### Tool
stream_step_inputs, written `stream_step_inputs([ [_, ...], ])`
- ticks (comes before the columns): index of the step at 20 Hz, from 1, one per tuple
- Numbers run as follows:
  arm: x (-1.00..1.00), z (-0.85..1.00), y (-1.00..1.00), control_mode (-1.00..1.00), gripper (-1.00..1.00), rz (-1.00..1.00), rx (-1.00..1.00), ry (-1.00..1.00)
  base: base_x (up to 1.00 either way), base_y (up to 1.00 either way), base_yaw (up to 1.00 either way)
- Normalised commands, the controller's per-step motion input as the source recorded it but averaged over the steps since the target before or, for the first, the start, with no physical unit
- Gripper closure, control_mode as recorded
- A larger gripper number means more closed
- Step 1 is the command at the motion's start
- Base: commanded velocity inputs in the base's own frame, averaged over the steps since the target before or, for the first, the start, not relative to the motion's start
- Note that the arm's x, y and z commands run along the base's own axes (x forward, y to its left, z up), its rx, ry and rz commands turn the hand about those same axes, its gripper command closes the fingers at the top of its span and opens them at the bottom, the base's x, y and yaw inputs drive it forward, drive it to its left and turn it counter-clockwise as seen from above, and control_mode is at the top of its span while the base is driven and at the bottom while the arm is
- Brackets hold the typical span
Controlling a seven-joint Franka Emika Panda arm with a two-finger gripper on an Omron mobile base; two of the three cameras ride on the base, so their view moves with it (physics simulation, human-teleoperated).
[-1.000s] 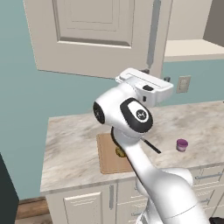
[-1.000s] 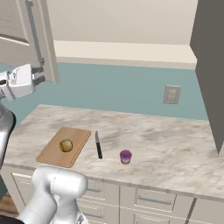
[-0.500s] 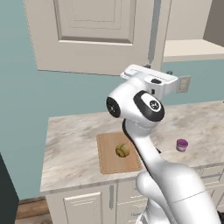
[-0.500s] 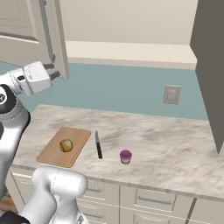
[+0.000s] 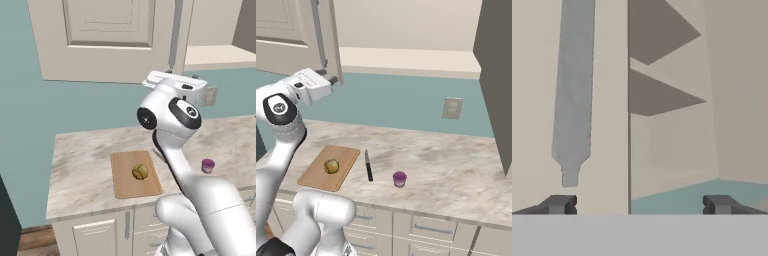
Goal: Pick the bread, place it on the cutting board, pick the jam, place it on the counter, and close the cabinet.
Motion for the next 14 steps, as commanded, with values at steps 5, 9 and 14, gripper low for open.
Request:
stream_step_inputs([
  [5, 0.37, 0.00, -0.22, -1.00, -1.00, 0.11, 0.00, 0.00, 0.00, 0.00, 0.00],
  [9, 0.38, 0.00, -0.14, -1.00, -1.00, 0.10, 0.00, 0.00, 0.00, 0.00, 0.00],
  [14, 0.39, 0.00, -0.06, -1.00, -1.00, 0.08, 0.00, 0.00, 0.00, 0.00, 0.00],
])
